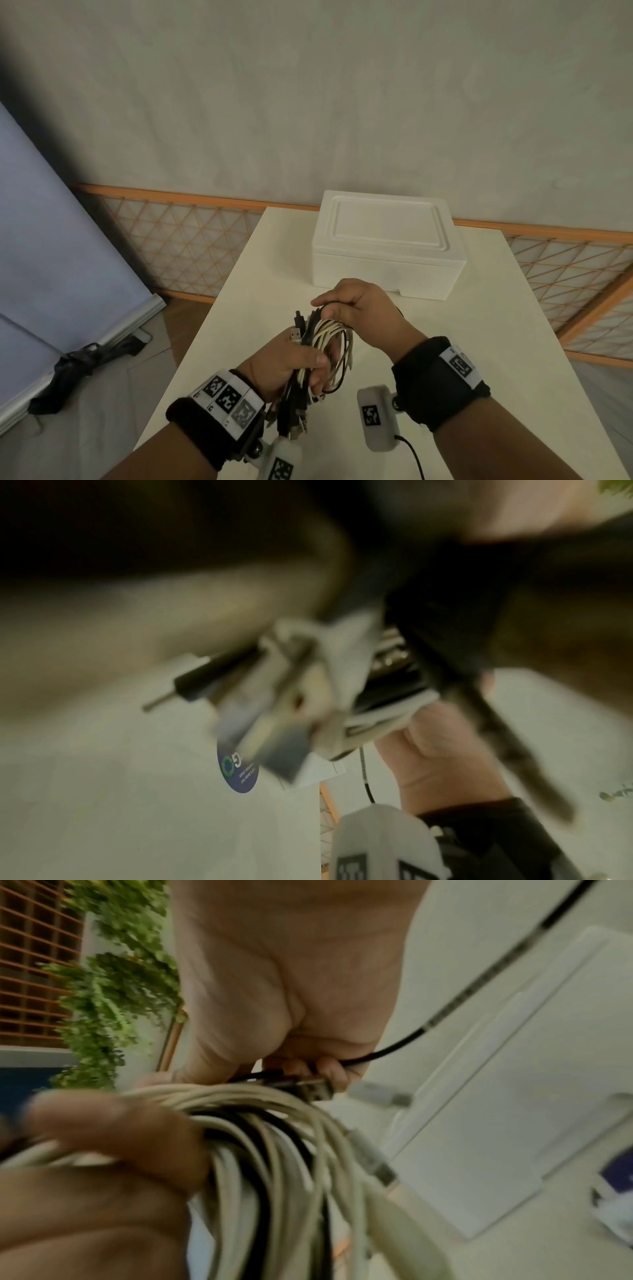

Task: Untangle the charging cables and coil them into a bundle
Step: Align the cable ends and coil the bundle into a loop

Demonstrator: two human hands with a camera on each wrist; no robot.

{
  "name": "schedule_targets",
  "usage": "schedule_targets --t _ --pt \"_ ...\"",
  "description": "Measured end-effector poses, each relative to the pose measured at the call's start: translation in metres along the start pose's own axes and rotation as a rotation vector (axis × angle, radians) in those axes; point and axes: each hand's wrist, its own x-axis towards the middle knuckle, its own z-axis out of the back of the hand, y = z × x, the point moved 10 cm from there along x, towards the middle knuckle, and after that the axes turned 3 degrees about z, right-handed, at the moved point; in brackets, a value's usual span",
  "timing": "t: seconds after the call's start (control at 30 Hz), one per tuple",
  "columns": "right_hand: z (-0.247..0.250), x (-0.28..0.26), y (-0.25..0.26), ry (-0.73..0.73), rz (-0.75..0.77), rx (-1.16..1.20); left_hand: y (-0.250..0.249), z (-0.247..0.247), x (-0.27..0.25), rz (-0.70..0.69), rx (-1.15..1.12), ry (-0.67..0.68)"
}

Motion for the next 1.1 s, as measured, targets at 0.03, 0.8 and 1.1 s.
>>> schedule_targets --t 0.03,0.8,1.1 --pt "0.001 -0.001 -0.008 -0.012 -0.022 0.0 0.0 0.0 -0.001 0.004 -0.013 0.006" --pt "-0.072 -0.053 0.011 0.328 0.225 -1.048 -0.016 0.051 -0.001 -0.137 -0.235 -0.503" --pt "-0.063 -0.069 0.067 0.11 0.679 -0.83 -0.015 0.043 -0.009 -0.102 -0.281 -0.497"
